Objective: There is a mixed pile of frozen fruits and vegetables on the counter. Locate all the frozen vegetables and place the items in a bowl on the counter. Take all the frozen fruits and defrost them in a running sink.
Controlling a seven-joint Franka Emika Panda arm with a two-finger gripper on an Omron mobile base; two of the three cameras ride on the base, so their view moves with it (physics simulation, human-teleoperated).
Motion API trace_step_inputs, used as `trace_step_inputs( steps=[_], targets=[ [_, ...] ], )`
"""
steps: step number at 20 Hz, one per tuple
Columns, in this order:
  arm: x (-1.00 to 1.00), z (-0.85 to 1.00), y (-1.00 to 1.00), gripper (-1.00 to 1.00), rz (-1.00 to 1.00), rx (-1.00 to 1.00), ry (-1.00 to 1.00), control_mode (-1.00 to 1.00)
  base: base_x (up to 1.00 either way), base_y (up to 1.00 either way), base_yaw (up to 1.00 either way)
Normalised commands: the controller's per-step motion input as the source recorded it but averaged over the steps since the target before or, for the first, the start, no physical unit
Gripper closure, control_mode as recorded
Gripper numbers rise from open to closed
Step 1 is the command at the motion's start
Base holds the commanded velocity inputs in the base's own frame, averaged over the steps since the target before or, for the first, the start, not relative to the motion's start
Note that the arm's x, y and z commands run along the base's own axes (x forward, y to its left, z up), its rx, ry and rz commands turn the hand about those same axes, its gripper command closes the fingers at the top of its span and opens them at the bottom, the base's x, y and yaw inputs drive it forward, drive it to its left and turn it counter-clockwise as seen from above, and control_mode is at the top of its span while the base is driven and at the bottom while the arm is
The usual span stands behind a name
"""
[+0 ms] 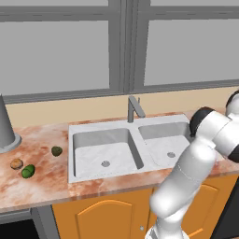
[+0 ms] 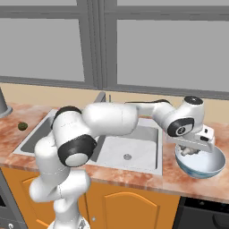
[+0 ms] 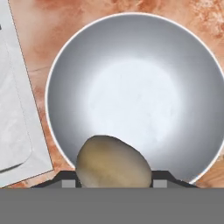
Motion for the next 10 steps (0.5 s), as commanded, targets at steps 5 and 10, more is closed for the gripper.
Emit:
trace_step_inputs(
  steps=[5,10],
  targets=[
    [0.13,-0.36,-0.30,1.00,0.00,0.01,0.00,-1.00,0.00,0.00,0.00],
    [0.04,-0.15,-0.19,1.00,0.00,0.01,0.00,-1.00,0.00,0.00,0.00]
  ],
)
